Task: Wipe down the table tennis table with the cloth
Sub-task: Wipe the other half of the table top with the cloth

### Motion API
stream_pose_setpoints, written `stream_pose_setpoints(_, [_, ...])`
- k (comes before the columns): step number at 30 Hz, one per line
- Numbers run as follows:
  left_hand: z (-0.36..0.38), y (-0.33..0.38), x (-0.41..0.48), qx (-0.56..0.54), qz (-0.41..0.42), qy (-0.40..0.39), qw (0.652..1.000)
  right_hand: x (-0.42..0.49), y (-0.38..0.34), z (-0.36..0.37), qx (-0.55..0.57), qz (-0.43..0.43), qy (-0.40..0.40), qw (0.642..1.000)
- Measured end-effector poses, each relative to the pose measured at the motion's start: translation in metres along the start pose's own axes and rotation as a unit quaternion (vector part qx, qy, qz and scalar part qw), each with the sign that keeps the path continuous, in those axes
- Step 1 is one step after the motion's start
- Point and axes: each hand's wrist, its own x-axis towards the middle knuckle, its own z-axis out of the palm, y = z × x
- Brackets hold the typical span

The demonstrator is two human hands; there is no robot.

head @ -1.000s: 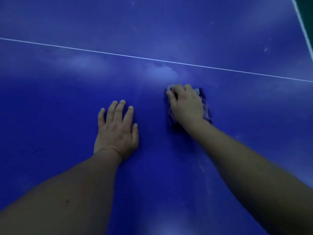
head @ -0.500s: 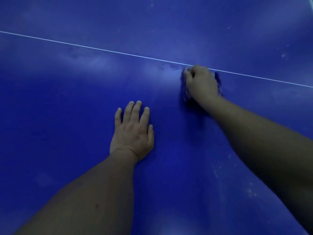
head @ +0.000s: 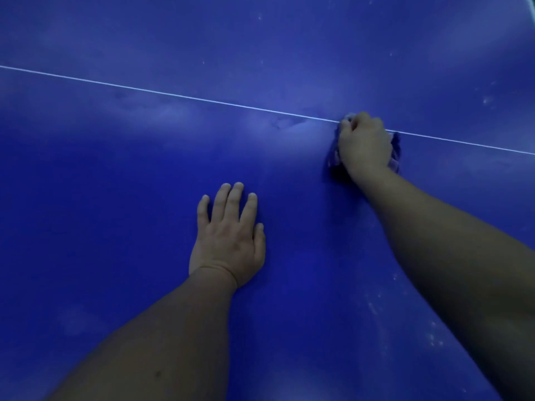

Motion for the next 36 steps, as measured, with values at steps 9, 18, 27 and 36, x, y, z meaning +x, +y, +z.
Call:
stream_pose_setpoints(9, [-0.002,0.002,-0.001,-0.016,-0.007,0.014,1.000,-0.031,-0.072,0.019,-0.002,-0.171,-0.044,0.984])
stream_pose_setpoints(18, [0.002,0.000,-0.001,-0.004,-0.001,0.013,1.000,-0.050,-0.116,0.031,0.026,-0.125,-0.046,0.991])
stream_pose_setpoints(27, [0.003,-0.001,0.000,-0.018,0.008,0.019,1.000,0.004,0.065,-0.020,0.010,0.032,0.005,0.999])
stream_pose_setpoints(36, [0.002,-0.002,-0.003,-0.017,0.011,0.020,1.000,-0.078,0.051,-0.007,-0.001,-0.149,-0.031,0.988])
